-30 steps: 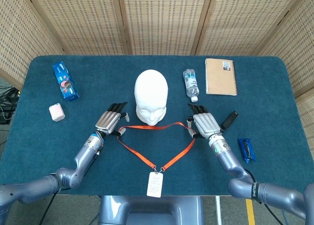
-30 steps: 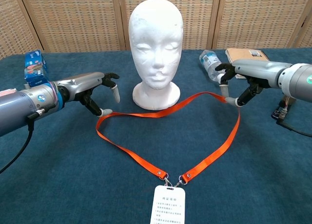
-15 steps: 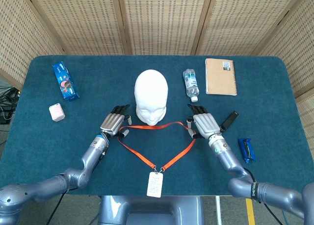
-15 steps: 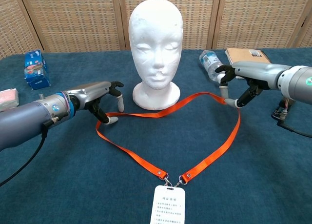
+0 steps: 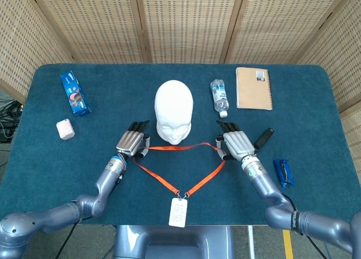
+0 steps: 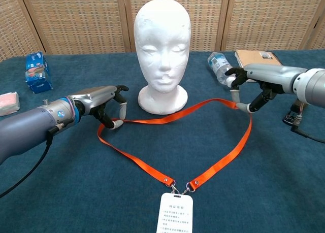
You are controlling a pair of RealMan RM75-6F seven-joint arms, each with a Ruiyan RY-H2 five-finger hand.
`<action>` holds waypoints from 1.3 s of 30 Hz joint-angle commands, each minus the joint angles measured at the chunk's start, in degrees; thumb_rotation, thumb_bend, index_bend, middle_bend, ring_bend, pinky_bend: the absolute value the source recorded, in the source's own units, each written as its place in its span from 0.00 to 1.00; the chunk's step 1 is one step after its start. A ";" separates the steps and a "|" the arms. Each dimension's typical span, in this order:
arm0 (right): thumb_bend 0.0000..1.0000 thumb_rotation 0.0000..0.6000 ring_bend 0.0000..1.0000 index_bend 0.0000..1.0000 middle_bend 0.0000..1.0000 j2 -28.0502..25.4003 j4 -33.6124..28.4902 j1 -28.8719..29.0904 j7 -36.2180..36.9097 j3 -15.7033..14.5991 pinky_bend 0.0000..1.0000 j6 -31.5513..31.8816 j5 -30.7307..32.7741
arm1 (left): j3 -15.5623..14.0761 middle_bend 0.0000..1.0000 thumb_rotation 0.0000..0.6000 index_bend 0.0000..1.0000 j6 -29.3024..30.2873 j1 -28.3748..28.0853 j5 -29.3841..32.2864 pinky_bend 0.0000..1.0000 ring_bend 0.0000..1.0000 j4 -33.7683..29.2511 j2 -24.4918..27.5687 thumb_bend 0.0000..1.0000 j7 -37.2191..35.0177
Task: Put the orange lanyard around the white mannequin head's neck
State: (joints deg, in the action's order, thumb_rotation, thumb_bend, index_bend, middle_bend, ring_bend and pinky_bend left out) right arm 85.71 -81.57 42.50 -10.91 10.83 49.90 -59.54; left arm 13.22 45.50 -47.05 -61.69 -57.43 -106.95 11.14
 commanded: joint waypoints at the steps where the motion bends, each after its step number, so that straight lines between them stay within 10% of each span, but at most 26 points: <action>1: 0.77 1.00 0.00 0.70 0.00 -0.16 -0.33 -0.11 -0.06 -0.04 0.00 0.23 -0.18 | -0.11 0.00 1.00 0.64 0.16 0.10 -0.07 0.00 0.00 -0.14 0.07 0.48 0.10; 14: 0.77 1.00 0.00 0.70 0.00 -1.21 -2.36 -0.85 -0.18 -0.48 0.00 1.44 -1.45 | -1.27 0.00 1.00 0.68 2.21 1.11 -2.77 0.00 0.00 -2.80 1.82 0.52 -1.09; 27: 0.77 1.00 0.00 0.71 0.00 -7.71 -8.39 -3.99 11.06 -1.45 0.00 8.51 -17.35 | -9.83 0.00 1.00 0.71 21.54 8.43 -24.43 0.00 0.00 -12.63 14.12 0.52 -13.77; 39: 0.77 1.00 0.00 0.71 0.02 -12.69 -17.46 -3.72 13.31 4.80 0.00 13.28 -17.29 | -3.35 0.00 1.00 0.73 25.64 9.00 -21.59 0.00 0.00 -26.48 23.43 0.52 -11.56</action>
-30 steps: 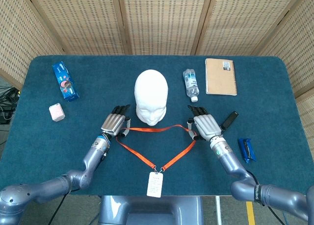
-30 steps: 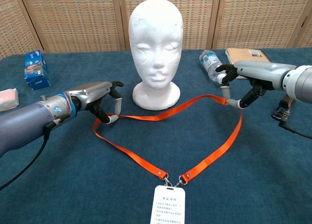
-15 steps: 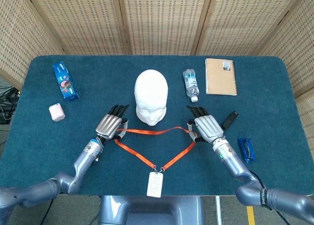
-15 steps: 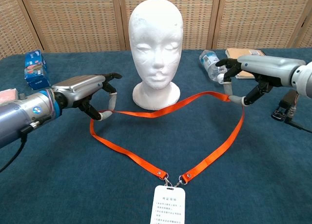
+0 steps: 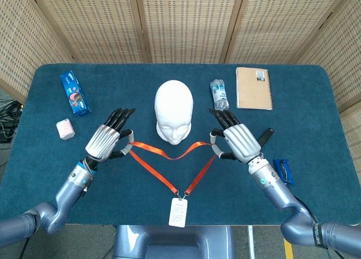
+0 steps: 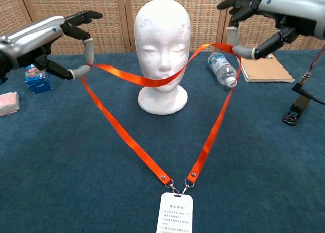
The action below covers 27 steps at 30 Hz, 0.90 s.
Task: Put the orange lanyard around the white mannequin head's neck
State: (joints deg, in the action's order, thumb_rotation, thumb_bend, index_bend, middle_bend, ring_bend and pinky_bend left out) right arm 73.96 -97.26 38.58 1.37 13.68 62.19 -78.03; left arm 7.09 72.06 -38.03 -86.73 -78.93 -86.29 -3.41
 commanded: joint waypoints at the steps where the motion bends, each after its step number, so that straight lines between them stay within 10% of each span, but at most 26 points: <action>1: 0.77 1.00 0.00 0.71 0.02 -1.16 -2.43 0.21 2.00 2.87 0.00 1.41 1.75 | 3.85 0.00 1.00 0.73 -1.20 -0.22 4.55 0.00 0.00 -6.91 3.58 0.52 3.41; 13: 0.77 1.00 0.00 0.71 0.03 -2.85 -5.03 3.12 6.38 10.48 0.00 -1.58 13.06 | 13.74 0.00 1.00 0.73 -9.25 -4.90 21.12 0.00 0.00 -15.76 7.78 0.52 7.60; 27: 0.77 1.00 0.00 0.71 0.03 -0.81 1.71 9.35 11.68 19.15 0.00 -8.80 32.35 | 20.56 0.00 1.00 0.73 -14.59 -10.97 37.15 0.00 0.00 -8.86 4.34 0.52 7.50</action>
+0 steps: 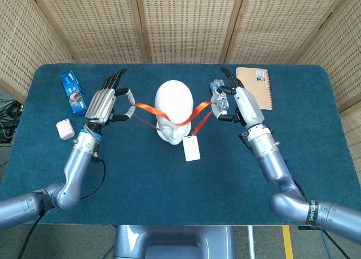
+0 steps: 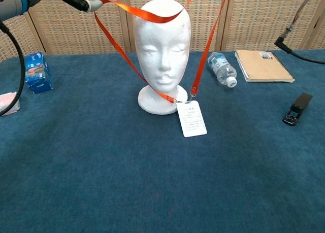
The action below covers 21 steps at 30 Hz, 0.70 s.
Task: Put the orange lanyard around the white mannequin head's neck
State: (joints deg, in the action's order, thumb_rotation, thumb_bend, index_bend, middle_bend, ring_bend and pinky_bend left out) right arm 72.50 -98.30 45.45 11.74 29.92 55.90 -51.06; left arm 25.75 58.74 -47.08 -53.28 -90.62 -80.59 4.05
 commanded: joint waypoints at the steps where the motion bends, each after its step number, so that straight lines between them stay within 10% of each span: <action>1: 0.77 1.00 0.00 0.71 0.03 0.73 3.46 3.24 1.33 3.65 0.00 -3.12 7.19 | 2.22 0.00 1.00 0.73 -1.49 -2.41 4.93 0.00 0.00 3.74 -1.75 0.52 0.25; 13: 0.74 1.00 0.00 0.67 0.03 2.90 15.23 10.53 -5.82 3.43 0.00 -7.57 21.17 | 2.62 0.00 1.00 0.61 -7.14 -5.18 12.01 0.00 0.00 13.31 -4.54 0.52 -1.27; 17: 0.27 1.00 0.00 0.24 0.00 2.80 18.39 12.76 -10.93 1.13 0.00 -9.44 25.18 | 1.91 0.00 1.00 0.03 -10.52 -5.79 13.62 0.00 0.00 14.53 -3.61 0.38 -0.81; 21: 0.08 1.00 0.00 0.06 0.00 3.68 20.02 13.60 -11.84 1.18 0.00 -7.84 25.73 | 3.03 0.00 1.00 0.00 -9.88 -5.87 12.54 0.00 0.00 15.62 -4.23 0.13 -3.50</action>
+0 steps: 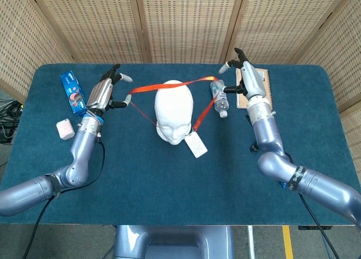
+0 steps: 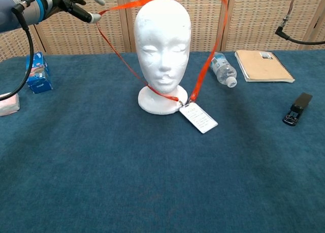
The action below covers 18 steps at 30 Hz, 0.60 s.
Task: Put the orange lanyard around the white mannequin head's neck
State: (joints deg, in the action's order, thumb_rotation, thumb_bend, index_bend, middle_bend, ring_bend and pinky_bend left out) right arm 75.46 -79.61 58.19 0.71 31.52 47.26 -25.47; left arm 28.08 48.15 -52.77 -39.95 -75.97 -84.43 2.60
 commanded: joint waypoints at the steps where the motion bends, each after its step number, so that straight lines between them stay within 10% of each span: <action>1: 0.07 1.00 0.00 0.05 0.00 0.88 1.56 0.79 -0.75 -0.45 0.00 1.13 -0.20 | 0.94 0.00 1.00 0.00 1.05 -0.13 -1.47 0.00 0.00 1.28 -0.60 0.07 -2.88; 18: 0.02 1.00 0.00 0.05 0.00 -3.81 -4.43 -5.25 -1.94 -3.56 0.00 5.76 -7.66 | 0.03 0.00 1.00 0.00 6.04 4.28 -9.17 0.00 0.00 -3.10 4.47 0.00 -6.78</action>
State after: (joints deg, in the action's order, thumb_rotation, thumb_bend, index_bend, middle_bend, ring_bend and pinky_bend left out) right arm 72.35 -83.24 53.73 -1.14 28.59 52.73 -32.23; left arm 28.70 53.63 -49.30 -48.16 -78.12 -80.76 -4.10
